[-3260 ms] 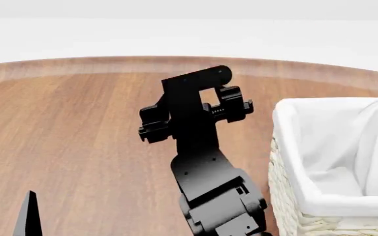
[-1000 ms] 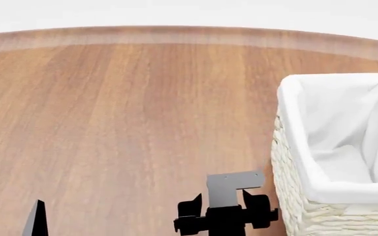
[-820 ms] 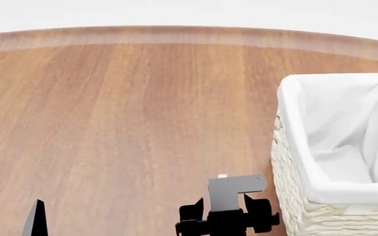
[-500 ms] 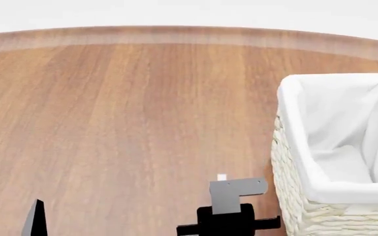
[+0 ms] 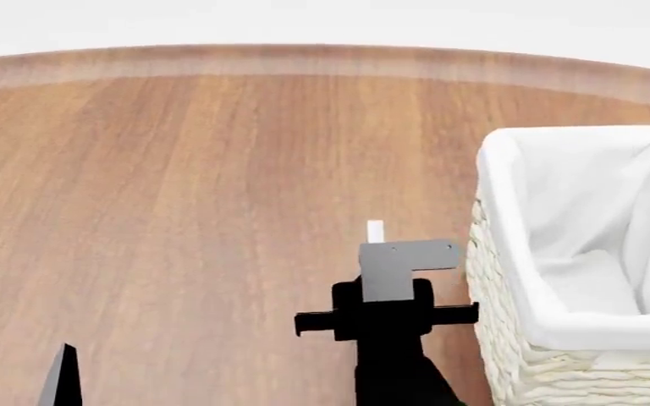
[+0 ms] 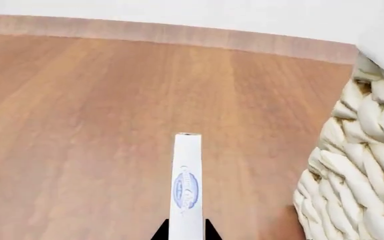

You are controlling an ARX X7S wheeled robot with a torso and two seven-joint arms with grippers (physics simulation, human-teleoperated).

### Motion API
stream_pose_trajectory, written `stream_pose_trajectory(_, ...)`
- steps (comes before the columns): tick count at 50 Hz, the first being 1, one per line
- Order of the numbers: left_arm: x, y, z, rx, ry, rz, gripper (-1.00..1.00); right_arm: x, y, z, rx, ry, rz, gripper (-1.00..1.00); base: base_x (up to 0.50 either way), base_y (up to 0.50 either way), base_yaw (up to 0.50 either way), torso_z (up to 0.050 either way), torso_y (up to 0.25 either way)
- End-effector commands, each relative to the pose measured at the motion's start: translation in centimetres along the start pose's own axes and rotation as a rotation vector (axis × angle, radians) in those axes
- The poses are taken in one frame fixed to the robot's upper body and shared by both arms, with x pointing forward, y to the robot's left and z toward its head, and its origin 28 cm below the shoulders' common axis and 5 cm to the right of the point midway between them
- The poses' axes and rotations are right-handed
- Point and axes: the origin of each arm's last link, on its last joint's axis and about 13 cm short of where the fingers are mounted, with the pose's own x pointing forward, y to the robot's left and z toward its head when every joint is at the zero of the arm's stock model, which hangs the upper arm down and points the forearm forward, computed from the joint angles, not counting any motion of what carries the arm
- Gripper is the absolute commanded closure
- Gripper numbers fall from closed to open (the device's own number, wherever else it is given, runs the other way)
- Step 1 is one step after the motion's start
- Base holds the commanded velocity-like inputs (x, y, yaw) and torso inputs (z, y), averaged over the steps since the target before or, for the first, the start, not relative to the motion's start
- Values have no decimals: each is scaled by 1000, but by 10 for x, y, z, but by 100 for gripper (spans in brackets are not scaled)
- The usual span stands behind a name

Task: Pick up the cream cheese box, and put it in the basket.

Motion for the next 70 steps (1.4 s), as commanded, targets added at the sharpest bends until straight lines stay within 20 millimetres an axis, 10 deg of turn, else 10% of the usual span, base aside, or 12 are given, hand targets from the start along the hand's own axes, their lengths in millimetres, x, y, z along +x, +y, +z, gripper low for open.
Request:
stream_pose_trajectory(1, 0, 0, -1, 7, 15, -7, -100, -1, 5, 54, -22, -183, 22, 100, 0, 0, 0, 0, 98)
stream_pose_trajectory(31, -1, -1, 1, 6, 9, -10, -100, -95, 14, 160, -124, -580, 151, 100, 0, 0, 0, -6, 234)
stream_pose_trajectory(56, 2, 3, -2, 24, 11, 7, -100, -100, -114, 183, -80, -468, -58, 100, 0, 0, 0, 0, 0)
stream_pose_trajectory(70, 4, 7, -1, 26, 10, 25, -100, -59, -185, 201, -3, -181, -198, 100, 0, 0, 0, 0, 0)
